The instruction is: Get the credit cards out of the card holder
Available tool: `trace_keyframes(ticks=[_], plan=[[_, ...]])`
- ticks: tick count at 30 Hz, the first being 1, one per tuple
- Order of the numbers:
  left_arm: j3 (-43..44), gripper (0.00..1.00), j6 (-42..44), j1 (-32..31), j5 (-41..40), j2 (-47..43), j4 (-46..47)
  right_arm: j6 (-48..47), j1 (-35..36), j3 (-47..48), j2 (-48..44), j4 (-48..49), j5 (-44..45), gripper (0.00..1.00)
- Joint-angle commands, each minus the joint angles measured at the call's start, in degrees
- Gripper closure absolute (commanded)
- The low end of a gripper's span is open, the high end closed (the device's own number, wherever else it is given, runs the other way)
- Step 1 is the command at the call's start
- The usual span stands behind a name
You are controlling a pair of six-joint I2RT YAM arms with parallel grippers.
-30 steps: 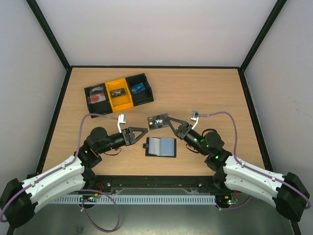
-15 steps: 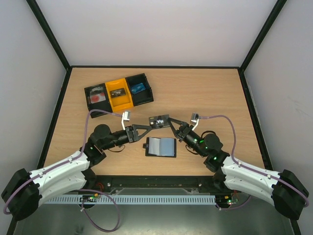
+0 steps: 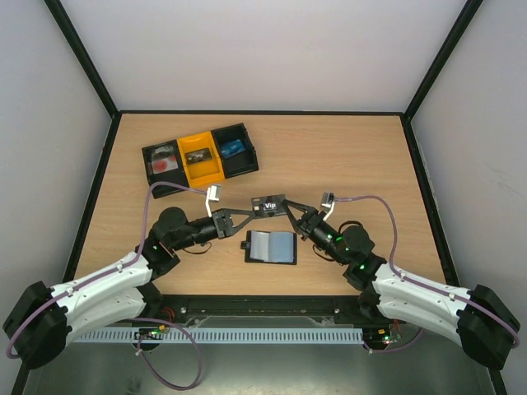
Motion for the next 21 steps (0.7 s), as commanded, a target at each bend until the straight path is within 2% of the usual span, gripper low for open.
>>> trace_keyframes(ticks=[1,6,9,14,18,21], plan=[[1.7,0.97,1.3,0.3,0.8,-0.2,1.2,0.9,-0.1,-1.1,-0.2,1.6,1.8,0.98],[1.9,0.97,2.7,0.6,1.2,-0.5,-0.6,0.8,0.0,-1.4,-0.3,1.1,1.7,0.96],[1.7,0.97,3.0,0.9,1.8,-0.5,-0.7,0.7,0.0,-1.7,-0.5,0.4,1.6,0.89],[1.3,0.97,5.1,2.4,1.5,-0.5,-3.0,-0.8,-0.1,-2.0,-2.4,-4.1,3.3,0.59],[1.0,0.97,5.7,5.2,3.4,0.2,-3.8,-3.6,-0.1,-2.2,-6.7,-10.1,4.8,0.30],[2.8,0.97,8.3,8.3,4.4,-0.1,-9.6,-6.7,-0.1,-2.7,-11.4,-16.1,6.5,0.12]])
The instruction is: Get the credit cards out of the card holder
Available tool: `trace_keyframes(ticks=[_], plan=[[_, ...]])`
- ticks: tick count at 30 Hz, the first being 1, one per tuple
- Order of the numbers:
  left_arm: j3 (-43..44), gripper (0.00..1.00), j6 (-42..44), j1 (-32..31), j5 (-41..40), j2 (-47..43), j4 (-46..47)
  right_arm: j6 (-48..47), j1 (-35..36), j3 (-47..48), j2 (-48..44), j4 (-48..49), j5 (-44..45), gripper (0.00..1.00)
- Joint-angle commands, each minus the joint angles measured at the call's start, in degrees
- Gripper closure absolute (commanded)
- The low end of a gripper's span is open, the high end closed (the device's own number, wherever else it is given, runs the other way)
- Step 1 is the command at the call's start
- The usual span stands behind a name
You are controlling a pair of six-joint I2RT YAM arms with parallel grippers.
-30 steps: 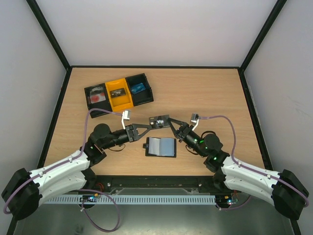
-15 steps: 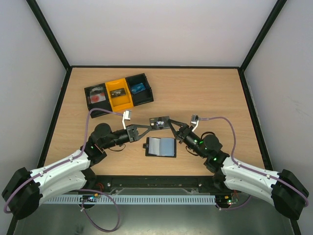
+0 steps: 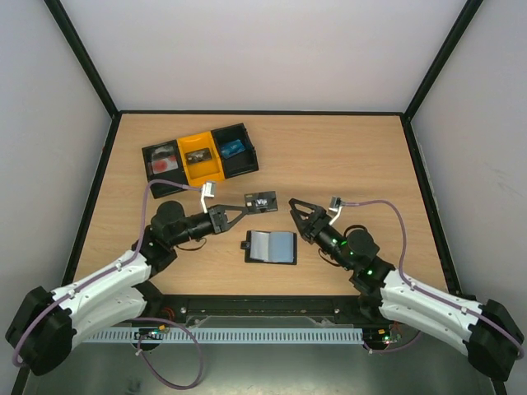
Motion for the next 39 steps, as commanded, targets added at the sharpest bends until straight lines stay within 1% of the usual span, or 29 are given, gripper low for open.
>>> trace_keyframes(ticks=[1,3,4,6,8,10,12,18,21,24,31,39], plan=[[3.5,0.97,5.5,4.6,2.0,-0.3,-8.6,-6.0,-0.1,-1.1,-6.2,-9.9,4.2,0.08],[4.8,0.97,7.5,7.8,3.4,-0.5,-13.0,-8.5,-0.1,-1.3,-9.2,-15.2,5.2,0.02],[5.1,0.97,8.1,9.6,4.4,-0.8,-14.1,-9.7,-0.1,-1.4,-10.6,-17.2,5.4,0.01],[6.1,0.97,9.6,13.1,5.4,-1.6,-17.3,-12.0,-0.1,-1.4,-13.1,-21.1,5.7,0.02],[8.2,0.97,12.5,16.8,4.7,-1.8,-23.0,-14.4,-0.1,-1.4,-14.9,-24.3,5.4,0.02],[10.8,0.97,14.9,21.5,3.5,-1.0,-29.4,-16.6,-0.1,-1.2,-15.8,-27.5,5.1,0.03],[12.7,0.97,16.5,26.1,4.1,0.7,-34.0,-17.6,-0.1,-1.1,-17.0,-30.2,4.9,0.02],[15.7,0.97,18.6,38.6,10.8,9.2,-35.8,-19.5,-0.1,-1.1,-17.8,-33.3,4.2,0.02],[18.4,0.97,20.3,42.2,11.0,13.8,-36.4,-20.7,-0.1,-0.3,-17.9,-34.3,4.3,0.02],[21.6,0.97,21.5,44.3,9.7,17.6,-36.9,-21.0,-0.1,0.2,-17.9,-35.0,3.8,0.02],[32.3,0.97,24.7,44.5,3.8,26.9,-41.5,-21.1,-0.1,0.5,-17.9,-34.9,2.6,0.02],[38.3,0.97,25.5,44.2,0.4,36.2,-43.1,-21.9,-0.1,1.0,-17.8,-34.3,1.6,0.02]])
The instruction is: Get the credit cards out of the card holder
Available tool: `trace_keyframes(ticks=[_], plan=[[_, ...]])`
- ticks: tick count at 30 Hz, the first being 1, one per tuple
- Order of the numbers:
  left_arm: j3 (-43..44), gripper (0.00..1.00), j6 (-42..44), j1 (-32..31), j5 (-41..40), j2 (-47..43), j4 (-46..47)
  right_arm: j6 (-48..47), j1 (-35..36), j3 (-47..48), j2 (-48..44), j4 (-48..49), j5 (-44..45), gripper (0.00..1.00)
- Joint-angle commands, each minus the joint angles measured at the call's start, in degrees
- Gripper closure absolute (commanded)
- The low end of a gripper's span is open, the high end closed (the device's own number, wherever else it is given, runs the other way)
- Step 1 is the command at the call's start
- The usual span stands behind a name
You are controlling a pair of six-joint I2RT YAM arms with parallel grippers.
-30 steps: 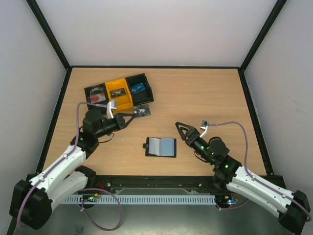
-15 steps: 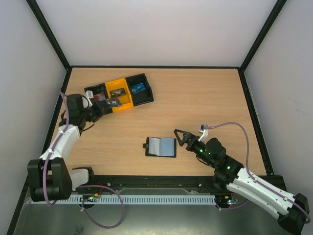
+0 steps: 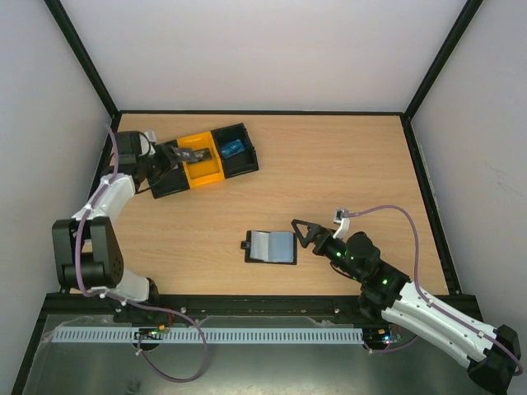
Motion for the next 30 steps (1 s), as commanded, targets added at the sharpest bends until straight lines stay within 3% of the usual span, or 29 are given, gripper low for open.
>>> trace_keyframes(ticks=[1,18,30], plan=[[3.5,0.97,1.7,-0.2,-3.5,4.5,-2.9,-1.4,0.0,1.6,-0.4,0.1,-1.2,0.02],[18.5,0.97,3.7,-4.6,-9.0,18.4,-8.7,-0.6,0.0,1.4,4.5,3.2,-2.6,0.03],[21.7,0.97,4.3,-6.4,-12.5,24.2,-9.5,-0.8,0.0,1.4,5.4,3.4,-1.3,0.02]])
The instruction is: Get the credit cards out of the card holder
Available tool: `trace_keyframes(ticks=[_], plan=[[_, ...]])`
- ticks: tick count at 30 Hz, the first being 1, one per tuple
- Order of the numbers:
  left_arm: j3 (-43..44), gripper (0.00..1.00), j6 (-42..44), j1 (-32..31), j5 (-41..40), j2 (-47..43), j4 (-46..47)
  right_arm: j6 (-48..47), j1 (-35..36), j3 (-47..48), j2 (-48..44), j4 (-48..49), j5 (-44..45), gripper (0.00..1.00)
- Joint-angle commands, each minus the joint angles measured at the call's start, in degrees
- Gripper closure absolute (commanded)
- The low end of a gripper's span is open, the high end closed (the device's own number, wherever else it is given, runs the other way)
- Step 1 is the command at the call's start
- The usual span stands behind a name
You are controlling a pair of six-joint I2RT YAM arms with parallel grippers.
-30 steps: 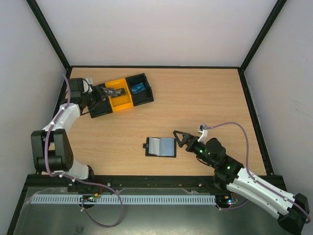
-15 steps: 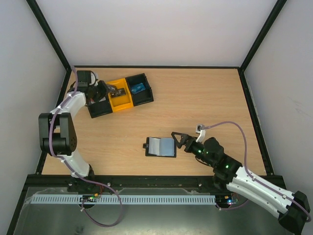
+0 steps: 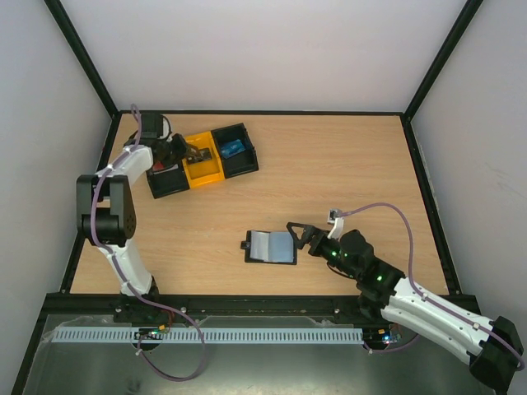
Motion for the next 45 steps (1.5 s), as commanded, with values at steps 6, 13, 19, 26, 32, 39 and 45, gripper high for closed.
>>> trace_keyframes(ticks=[6,13,19,26,32,39,45], plan=[[3.0,0.97,1.7,-1.1,-3.0,3.6,-1.8,-0.4,0.0,1.4,-0.3,1.1,1.6,0.02],[3.6,0.97,1.6,-1.8,-3.5,4.8,-1.4,0.1,0.0,1.2,-0.3,1.1,2.0,0.02],[3.5,0.97,1.6,-2.0,-4.9,5.0,-1.5,0.0,-0.1,1.3,-0.3,1.1,1.9,0.02],[4.1,0.97,1.2,-2.1,-5.5,5.5,-1.2,0.2,0.0,1.3,0.3,1.8,1.6,0.02],[4.1,0.97,1.3,-2.1,-6.7,5.9,-1.2,0.4,0.0,1.3,0.4,1.8,1.3,0.02],[4.4,0.92,1.3,-2.4,-7.8,6.9,-1.3,0.3,0.0,1.4,0.5,1.8,1.4,0.02],[5.7,0.87,1.8,-2.4,-9.0,7.4,-2.3,0.3,0.0,1.4,0.6,1.8,1.5,0.02]])
